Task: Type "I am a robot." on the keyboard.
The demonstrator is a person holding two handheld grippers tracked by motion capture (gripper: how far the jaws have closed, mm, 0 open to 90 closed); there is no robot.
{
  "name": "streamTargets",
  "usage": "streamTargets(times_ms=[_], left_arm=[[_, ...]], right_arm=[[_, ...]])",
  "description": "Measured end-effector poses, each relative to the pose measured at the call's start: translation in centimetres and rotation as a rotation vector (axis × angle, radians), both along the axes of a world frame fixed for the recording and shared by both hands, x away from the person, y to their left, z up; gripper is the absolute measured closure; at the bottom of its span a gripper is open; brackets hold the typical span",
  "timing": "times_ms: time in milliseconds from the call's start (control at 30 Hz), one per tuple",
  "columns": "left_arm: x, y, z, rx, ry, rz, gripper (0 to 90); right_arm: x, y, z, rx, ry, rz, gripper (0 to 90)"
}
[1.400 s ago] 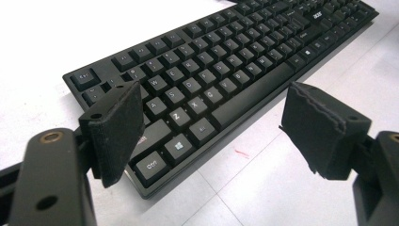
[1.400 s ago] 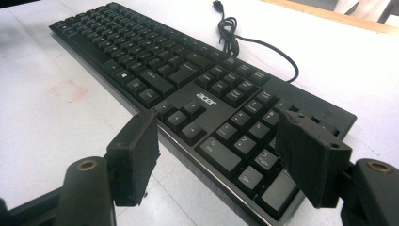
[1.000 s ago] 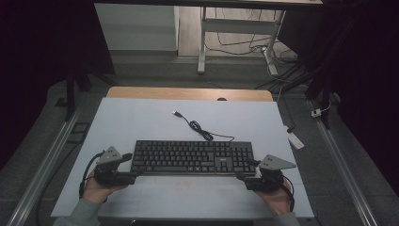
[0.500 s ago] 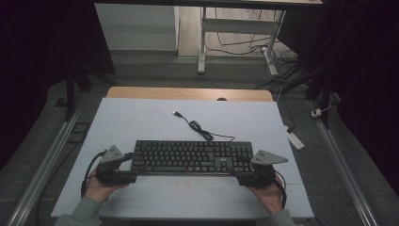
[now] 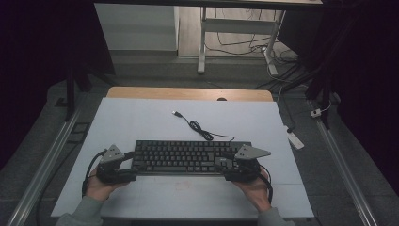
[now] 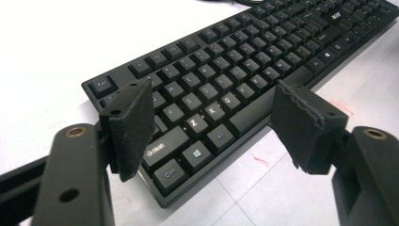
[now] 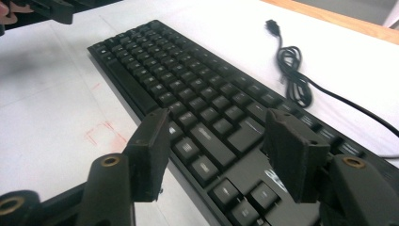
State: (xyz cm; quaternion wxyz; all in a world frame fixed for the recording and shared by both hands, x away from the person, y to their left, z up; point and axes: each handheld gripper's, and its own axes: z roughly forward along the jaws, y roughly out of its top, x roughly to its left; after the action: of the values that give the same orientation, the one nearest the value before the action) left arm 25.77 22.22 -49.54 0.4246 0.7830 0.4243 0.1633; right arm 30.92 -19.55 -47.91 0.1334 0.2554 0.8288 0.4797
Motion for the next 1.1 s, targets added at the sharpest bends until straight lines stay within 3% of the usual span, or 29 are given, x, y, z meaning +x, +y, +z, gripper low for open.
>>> streamTargets(times_ms=[267,367,767,900,1100], left_arm=[[0.1,0.1,0.0,0.001,0.0,0.008,35.6],[0.1,0.1,0.0,0.001,0.0,0.003,38.3],[0.2,0.0,-0.2,0.009,-0.002,-0.003,49.9],[0.4,0.1,-0.2,0.006,-0.01,0.003,58.6],[0.6,0.2,-0.3,0.016,-0.007,0.002,81.8]], right_arm=[[0.6,2.5,0.1,-0.02,-0.004,0.021,51.4],[0.8,3.2,0.0,-0.024,-0.002,0.003,57.2],[1.9,5.5,0.0,-0.009,0.008,0.025,83.9],[2.4,6.7,0.1,-0.015,0.007,0.04,89.5],[3.1,8.0,-0.5,-0.011,0.03,0.039,89.5]])
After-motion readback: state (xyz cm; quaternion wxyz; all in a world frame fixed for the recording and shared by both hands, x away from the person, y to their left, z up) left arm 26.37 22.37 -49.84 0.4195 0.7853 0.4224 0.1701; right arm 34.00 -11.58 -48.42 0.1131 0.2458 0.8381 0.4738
